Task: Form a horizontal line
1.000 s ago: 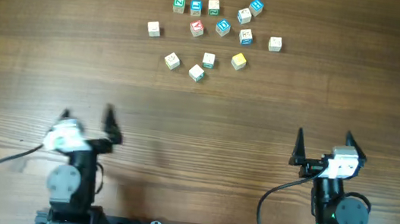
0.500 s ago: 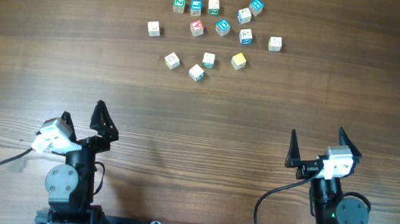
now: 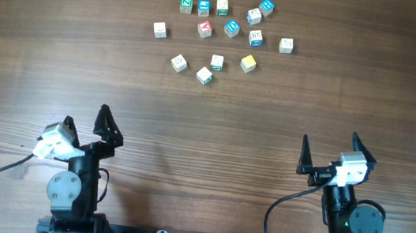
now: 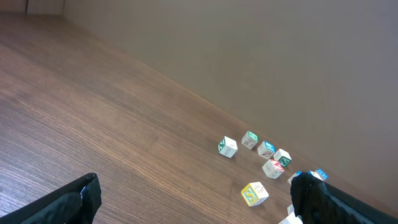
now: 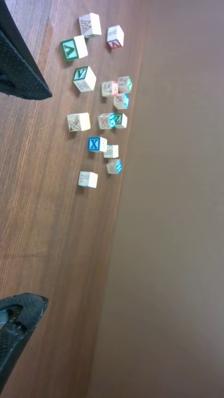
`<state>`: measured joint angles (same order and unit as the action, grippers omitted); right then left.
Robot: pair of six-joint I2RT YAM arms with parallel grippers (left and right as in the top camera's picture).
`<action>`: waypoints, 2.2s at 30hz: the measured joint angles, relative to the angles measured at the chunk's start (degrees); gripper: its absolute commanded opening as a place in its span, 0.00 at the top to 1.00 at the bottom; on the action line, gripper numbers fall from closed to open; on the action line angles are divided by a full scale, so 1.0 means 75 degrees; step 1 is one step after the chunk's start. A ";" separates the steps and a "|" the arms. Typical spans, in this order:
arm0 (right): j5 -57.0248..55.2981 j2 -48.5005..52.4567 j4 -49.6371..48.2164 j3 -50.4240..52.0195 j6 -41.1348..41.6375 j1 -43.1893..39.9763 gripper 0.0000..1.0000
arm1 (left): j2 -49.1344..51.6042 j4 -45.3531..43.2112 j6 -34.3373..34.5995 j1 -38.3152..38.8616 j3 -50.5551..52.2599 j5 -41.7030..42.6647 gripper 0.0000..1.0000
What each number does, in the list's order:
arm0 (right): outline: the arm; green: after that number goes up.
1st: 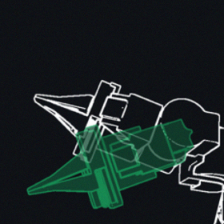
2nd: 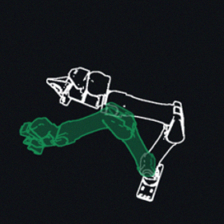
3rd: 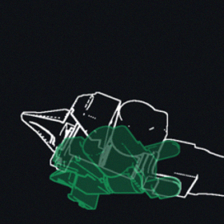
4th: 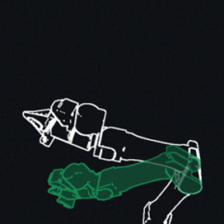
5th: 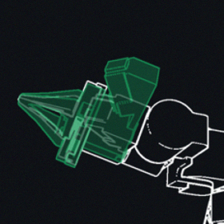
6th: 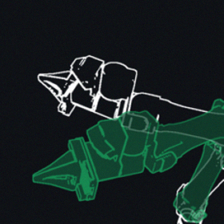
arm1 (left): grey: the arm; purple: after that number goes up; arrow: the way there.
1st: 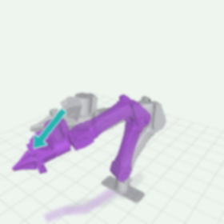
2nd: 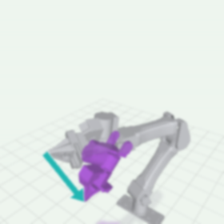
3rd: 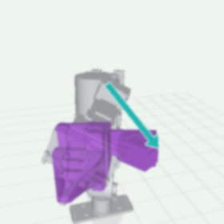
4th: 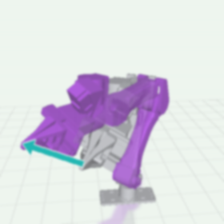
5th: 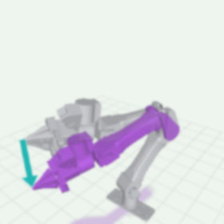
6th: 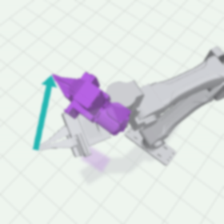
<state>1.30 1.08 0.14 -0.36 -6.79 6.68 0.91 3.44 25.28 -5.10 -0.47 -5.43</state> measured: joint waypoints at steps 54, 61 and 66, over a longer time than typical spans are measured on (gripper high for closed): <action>0.0026 0.0085 -0.0017 0.0000 -0.0052 0.0000 0.00 | 1.0861 0.7548 -0.1920 0.0000 -1.4070 0.3136 0.00; 0.0026 0.0082 -0.0017 0.0000 -0.0052 0.0000 0.00 | 1.2546 0.7595 -0.2002 0.0769 -1.4764 0.2066 0.00; 0.0026 0.0082 -0.0017 0.0000 -0.0052 0.0000 0.00 | 1.3715 0.7647 -0.2022 0.1291 -1.4764 0.1973 0.96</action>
<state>1.50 1.69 0.01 -0.36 -7.18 6.68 103.77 60.80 10.11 4.58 -111.20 9.37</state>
